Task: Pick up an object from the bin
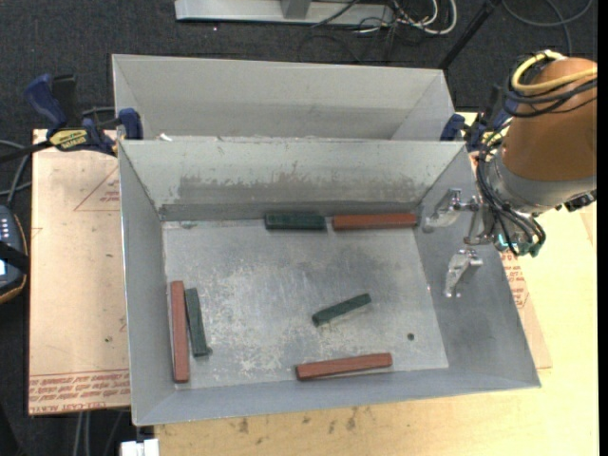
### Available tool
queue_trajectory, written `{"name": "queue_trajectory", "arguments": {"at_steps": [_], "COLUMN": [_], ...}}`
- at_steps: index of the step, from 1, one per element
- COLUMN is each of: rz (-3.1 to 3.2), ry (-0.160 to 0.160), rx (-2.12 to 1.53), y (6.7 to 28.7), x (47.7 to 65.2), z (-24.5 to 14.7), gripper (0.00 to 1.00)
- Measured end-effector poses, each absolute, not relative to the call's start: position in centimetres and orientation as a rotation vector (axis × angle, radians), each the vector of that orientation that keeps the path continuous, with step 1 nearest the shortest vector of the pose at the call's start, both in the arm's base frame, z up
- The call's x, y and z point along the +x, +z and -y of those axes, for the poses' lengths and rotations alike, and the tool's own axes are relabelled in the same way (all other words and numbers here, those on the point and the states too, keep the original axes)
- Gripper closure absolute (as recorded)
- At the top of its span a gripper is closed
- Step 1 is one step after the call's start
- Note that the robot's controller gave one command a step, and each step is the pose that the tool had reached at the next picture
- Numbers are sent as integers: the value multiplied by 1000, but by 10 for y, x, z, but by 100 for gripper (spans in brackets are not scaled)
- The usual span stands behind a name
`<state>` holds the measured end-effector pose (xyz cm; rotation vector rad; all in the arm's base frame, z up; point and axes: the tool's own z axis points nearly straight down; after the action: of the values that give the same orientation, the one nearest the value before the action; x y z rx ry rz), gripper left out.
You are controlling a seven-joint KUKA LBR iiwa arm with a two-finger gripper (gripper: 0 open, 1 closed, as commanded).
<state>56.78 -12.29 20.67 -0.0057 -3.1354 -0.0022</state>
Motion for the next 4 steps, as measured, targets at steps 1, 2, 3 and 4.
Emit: {"name": "queue_trajectory", "arguments": {"at_steps": [1,2,3,4], "rz": [3143,3150,3146,3160], "ry": [0,2,-1,-8], "rx": [-2,8,-8,8], "y": [211,160,91,77], "x": [569,571,570,574], "z": [122,102,44,61], "gripper": [0,0,0,100]}}
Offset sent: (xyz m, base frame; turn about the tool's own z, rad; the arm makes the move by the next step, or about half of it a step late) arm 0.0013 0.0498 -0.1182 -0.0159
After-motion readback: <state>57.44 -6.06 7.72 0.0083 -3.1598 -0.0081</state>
